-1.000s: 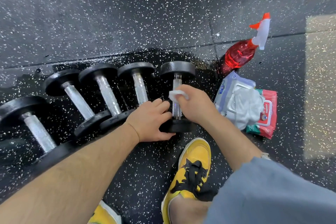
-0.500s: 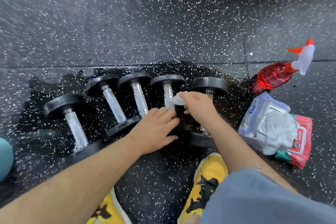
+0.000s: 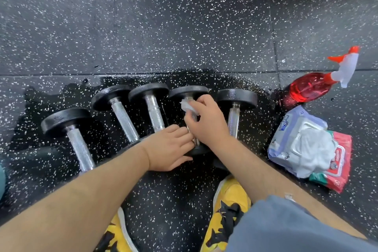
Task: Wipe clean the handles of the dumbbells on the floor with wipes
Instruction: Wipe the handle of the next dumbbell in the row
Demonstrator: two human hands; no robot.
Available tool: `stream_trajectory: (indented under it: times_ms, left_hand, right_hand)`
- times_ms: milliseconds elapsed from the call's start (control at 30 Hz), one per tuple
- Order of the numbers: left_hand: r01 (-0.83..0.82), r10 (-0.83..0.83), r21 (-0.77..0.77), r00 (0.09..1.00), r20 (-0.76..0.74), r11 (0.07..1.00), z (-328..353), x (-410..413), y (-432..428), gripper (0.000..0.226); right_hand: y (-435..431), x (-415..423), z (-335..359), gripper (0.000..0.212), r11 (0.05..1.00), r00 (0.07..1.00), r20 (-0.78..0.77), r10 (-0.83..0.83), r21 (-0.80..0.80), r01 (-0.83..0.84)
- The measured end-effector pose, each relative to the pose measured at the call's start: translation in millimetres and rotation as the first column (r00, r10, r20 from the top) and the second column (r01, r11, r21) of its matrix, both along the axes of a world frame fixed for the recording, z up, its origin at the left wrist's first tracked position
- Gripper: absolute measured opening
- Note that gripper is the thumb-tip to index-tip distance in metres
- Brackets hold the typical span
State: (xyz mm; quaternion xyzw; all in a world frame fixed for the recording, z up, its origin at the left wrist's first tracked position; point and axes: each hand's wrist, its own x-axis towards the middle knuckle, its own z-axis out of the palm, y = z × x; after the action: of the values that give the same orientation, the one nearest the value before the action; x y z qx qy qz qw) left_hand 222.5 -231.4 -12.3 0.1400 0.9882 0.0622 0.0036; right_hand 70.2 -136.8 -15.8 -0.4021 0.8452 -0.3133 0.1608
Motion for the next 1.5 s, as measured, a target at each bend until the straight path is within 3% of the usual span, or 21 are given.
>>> stream_trajectory:
  times_ms: [133,300,633,833,967,1100,1167,1300,1433,1500]
  left_hand:
    - [-0.046,0.046,-0.01,0.998,-0.042,0.999,-5,9,1,0.037]
    - [-0.058,0.056,-0.025,0.996,-0.067,0.998,-7,13,-1,0.041]
    - [-0.044,0.038,-0.059,0.994,-0.104,0.997,-8,12,-1,0.039]
    - [-0.044,0.035,-0.068,0.992,-0.12,0.997,-9,12,-2,0.038]
    - [-0.04,0.034,-0.06,0.993,-0.109,0.997,-9,11,-1,0.039]
    - [-0.051,0.043,-0.07,0.992,-0.117,0.996,-10,13,-1,0.039]
    - [-0.055,0.046,-0.067,0.991,-0.123,0.996,-11,14,0,0.039]
    - [-0.063,0.054,-0.073,0.991,-0.122,0.995,-9,12,0,0.04]
    - [-0.063,0.054,-0.074,0.992,-0.111,0.995,-9,15,-1,0.04]
    - [-0.064,0.055,-0.08,0.993,-0.104,0.995,-8,14,-1,0.039]
  right_hand:
    - [1,4,-1,0.007,0.998,0.991,-0.118,0.055,-0.015,-0.057]
    - [-17,-1,-2,0.018,0.999,0.991,-0.128,-0.039,-0.019,0.037]
    - [-19,-3,0,0.019,0.999,0.98,-0.198,0.037,0.027,-0.032]
    - [-14,11,1,0.016,0.959,0.909,-0.311,0.278,0.148,-0.243]
    - [-25,10,-1,0.019,0.973,0.918,-0.335,0.211,0.163,-0.163]
    - [-13,14,-5,0.018,0.954,0.89,-0.348,0.295,0.165,-0.251]
    - [-13,8,-9,0.015,0.966,0.918,-0.305,0.253,0.125,-0.225]
    - [-9,8,-8,0.01,1.0,0.996,-0.085,0.008,0.01,-0.007]
    - [0,6,-3,0.011,0.992,0.987,-0.143,0.076,-0.091,-0.09]
    - [0,-3,-2,0.012,0.997,0.995,-0.076,0.062,-0.043,-0.065]
